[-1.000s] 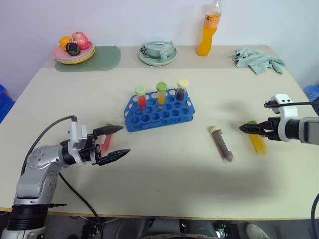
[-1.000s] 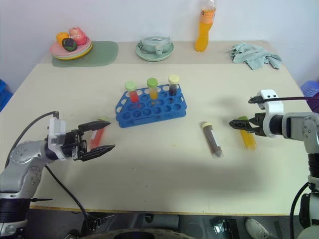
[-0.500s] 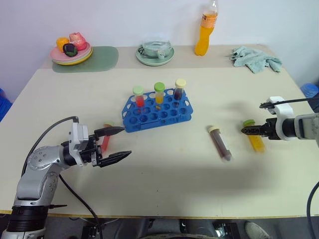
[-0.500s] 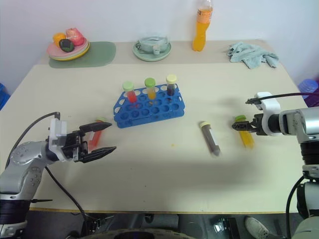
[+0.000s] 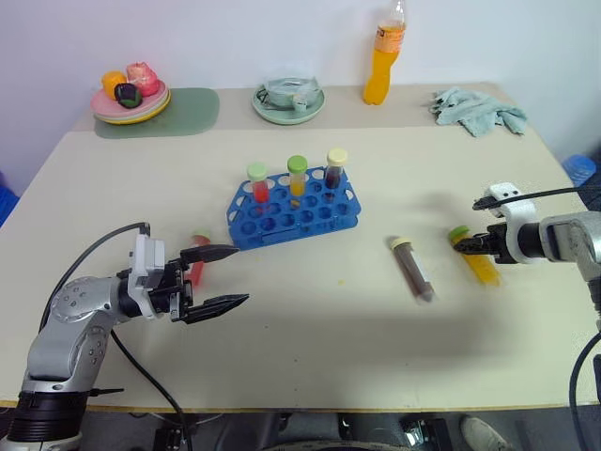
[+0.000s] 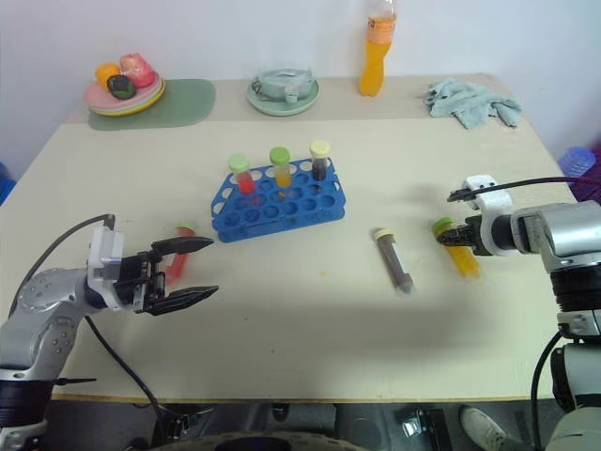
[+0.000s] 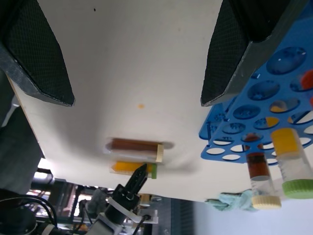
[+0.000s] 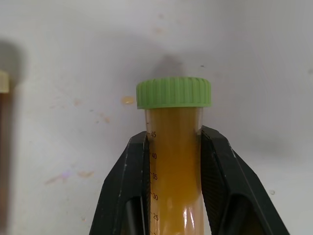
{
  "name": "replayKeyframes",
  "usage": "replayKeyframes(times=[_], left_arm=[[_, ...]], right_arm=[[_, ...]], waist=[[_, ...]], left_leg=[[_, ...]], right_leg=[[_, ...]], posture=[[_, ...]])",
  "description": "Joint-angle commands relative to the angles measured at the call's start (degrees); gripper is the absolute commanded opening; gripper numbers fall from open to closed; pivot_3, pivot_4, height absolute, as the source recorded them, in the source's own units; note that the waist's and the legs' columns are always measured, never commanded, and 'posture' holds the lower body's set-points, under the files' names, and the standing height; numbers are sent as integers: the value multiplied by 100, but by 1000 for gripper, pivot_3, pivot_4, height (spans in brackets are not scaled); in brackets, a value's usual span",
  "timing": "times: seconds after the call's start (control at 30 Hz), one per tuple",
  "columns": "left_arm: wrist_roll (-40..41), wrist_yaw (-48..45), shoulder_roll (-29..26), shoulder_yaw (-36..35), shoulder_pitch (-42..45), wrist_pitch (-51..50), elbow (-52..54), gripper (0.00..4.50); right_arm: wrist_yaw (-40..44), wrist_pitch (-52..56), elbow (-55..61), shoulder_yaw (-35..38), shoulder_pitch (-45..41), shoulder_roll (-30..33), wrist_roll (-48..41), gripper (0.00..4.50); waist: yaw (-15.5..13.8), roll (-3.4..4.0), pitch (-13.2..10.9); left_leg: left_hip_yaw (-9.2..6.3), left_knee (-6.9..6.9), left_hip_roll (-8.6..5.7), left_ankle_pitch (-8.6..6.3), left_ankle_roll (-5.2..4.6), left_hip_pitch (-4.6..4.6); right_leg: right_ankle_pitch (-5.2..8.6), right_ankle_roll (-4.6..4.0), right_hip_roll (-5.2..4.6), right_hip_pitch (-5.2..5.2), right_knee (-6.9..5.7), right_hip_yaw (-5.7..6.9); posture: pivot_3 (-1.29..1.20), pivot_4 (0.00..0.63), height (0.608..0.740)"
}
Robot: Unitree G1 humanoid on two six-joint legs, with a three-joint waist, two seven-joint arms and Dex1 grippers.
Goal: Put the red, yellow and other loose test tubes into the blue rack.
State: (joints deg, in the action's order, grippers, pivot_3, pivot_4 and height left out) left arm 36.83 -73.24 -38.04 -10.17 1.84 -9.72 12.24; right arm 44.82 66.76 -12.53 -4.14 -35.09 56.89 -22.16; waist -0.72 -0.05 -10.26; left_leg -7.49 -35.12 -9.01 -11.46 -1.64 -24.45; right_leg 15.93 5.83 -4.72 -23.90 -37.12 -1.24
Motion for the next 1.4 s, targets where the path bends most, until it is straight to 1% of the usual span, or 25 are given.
replayKeyframes(times=[0.03,0.1,0.17,0.27,0.37,0.47,0.7,0.83,0.97,1.0,1.07,1.1,1.27,1.4], left_arm=[[68,-57,-62,-35,18,24,121,4208],[69,-55,-48,-30,23,26,115,4208],[69,-17,-12,-31,23,33,109,4208],[16,15,23,4,-8,79,99,4208],[5,33,48,53,38,64,91,4208],[-17,33,56,67,92,74,55,4208],[-52,57,86,71,107,99,31,4208],[-59,52,95,57,103,103,18,4208],[-59,60,102,57,103,104,28,4208],[-61,67,106,58,100,106,36,4208],[-66,75,110,55,98,111,36,4208],[-73,81,113,54,92,116,38,4208],[-116,102,123,49,48,134,39,4208],[-124,102,123,51,46,130,44,4208]], right_arm=[[23,-297,692,598,183,-158,-230,740],[86,-395,1203,863,460,-272,-425,740],[-45,-392,1732,1134,722,-474,-580,740],[-284,-276,2158,1241,1023,-625,-594,740],[-447,-315,2189,1211,1136,-678,-522,740],[-501,-324,2031,1228,1033,-643,-522,740],[-449,-137,2003,1214,980,-634,-681,740],[-340,-157,1955,1018,921,-556,-636,740],[-360,-193,1878,787,854,-479,-449,2750],[-451,-156,1862,793,832,-520,-410,3169],[-582,-65,1830,818,782,-597,-385,4203],[-611,-32,1833,812,768,-602,-374,4397],[-634,144,1964,1108,639,-628,-554,4397],[-263,524,2473,1534,650,-615,-1233,4397]], waist=[[17,0,0],[16,1,0],[2,1,0],[-2,1,0],[-12,1,0],[-2,1,0],[2,1,1],[1,1,1],[3,1,1],[4,1,1],[1,1,1],[1,1,1],[3,1,1],[1,1,1]], left_leg=[[0,0,0,0,0,0],[0,0,0,1,0,1],[0,0,1,1,1,1],[-1,-1,0,1,1,0],[-1,-6,0,1,1,0],[-1,-10,0,1,2,1],[-1,-5,0,3,2,2],[-1,-7,0,3,2,2],[-1,-8,0,3,2,2],[-1,-8,0,3,2,2],[-1,-8,0,3,2,2],[-1,-7,0,3,2,2],[-1,-7,0,3,2,2],[-1,-6,0,3,2,2]], right_leg=[[0,0,0,0,-1,0],[-1,1,1,-3,-6,-2],[-1,2,1,-5,-10,-1],[-1,3,1,-4,-10,-1],[-1,2,0,-3,-9,-1],[-3,-3,1,1,-9,-1],[-4,-3,1,-1,-10,-1],[-4,-2,1,0,-11,-1],[-4,-3,1,0,-11,-1],[-4,-3,1,0,-11,-1],[-4,-3,1,0,-11,-1],[-4,-3,1,-1,-11,-1],[-4,-3,1,0,-11,-1],[-4,-3,1,0,-11,0]], posture=[[0,150,740],[0,150,740],[0,150,740],[0,150,740],[0,150,740],[0,150,740],[0,150,740],[0,150,740],[0,150,740],[0,150,740],[0,150,740],[0,150,740],[0,150,740],[0,150,740]])
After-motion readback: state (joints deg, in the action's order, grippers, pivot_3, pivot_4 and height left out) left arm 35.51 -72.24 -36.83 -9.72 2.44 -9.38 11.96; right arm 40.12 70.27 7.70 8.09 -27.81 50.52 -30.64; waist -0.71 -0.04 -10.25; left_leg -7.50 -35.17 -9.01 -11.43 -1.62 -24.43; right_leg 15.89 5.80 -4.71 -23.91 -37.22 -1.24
